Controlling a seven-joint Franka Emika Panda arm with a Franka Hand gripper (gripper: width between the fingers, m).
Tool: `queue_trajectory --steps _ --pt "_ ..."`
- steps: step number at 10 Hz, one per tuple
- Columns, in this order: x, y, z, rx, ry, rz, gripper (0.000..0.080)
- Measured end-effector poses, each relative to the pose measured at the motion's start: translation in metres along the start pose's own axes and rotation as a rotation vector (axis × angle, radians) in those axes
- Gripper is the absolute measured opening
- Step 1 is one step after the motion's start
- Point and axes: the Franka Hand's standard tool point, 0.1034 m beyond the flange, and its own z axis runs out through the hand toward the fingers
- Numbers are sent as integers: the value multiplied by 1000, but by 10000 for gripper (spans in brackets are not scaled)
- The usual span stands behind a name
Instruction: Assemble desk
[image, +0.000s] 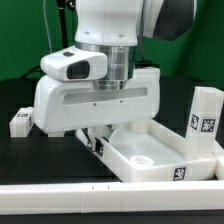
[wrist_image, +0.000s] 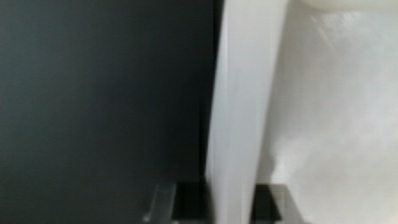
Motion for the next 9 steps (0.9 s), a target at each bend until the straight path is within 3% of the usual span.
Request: queue_trajectory --steps 1,5,7,8,9 --pt "4 13 -1 -8 17 -135 64" --pt "-3 15 3 -26 -12 -388 64" --pt "17 21 -3 -65 5 -660 64" --pt "24 19 -3 -74 3 -773 64" --pt "22 20 -1 -72 -3 -799 64"
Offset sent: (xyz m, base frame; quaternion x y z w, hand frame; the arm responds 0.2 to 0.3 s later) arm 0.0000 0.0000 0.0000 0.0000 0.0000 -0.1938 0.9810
